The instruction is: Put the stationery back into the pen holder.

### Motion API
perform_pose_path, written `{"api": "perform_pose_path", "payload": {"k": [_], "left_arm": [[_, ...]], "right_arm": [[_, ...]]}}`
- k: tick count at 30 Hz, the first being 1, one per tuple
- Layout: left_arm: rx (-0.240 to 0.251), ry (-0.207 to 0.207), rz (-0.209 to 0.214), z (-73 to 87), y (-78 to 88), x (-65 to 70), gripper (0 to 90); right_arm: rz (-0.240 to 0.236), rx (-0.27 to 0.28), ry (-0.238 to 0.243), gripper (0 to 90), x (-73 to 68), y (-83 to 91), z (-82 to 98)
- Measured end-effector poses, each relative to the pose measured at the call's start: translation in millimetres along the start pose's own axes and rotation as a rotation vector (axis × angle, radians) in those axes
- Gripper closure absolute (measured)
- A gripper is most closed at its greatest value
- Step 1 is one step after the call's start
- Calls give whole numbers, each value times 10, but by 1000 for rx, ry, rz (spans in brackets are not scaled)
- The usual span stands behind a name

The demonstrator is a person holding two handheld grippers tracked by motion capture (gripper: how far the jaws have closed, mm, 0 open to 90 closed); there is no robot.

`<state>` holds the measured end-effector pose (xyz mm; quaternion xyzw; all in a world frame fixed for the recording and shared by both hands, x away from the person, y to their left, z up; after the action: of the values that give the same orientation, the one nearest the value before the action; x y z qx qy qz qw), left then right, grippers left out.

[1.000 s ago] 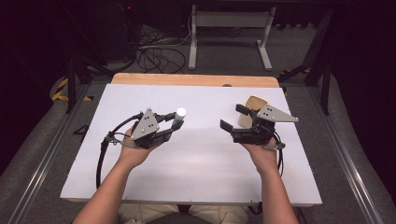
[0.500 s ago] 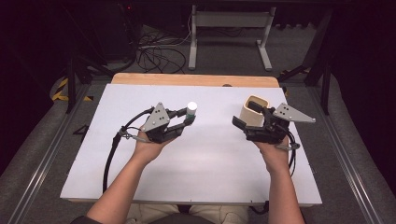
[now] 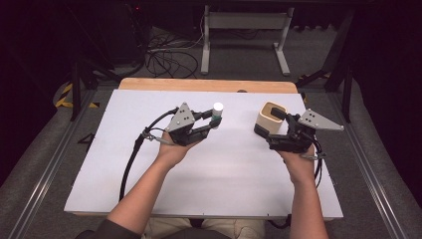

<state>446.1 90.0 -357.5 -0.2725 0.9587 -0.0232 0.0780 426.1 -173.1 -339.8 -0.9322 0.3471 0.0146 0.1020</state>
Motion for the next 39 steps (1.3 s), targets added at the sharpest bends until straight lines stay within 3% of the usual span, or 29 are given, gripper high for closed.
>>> {"api": "perform_pose_path", "payload": {"k": [39], "left_arm": [[53, 81, 45, 59, -878, -26, 657]], "right_arm": [[-1, 12, 10, 57, 79, 131, -86]]}}
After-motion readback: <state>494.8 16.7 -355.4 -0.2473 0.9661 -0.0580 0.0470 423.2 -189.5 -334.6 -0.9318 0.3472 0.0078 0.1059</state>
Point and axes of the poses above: each handheld gripper's, and its own axes: y roughly backward along the jaws, z roughly out of its underside, x roughly to its right, the point moved 4 cm from there along -y, roughly forward along the jaws, and after that the axes turned 14 degrees about x, right-handed, at the moved point
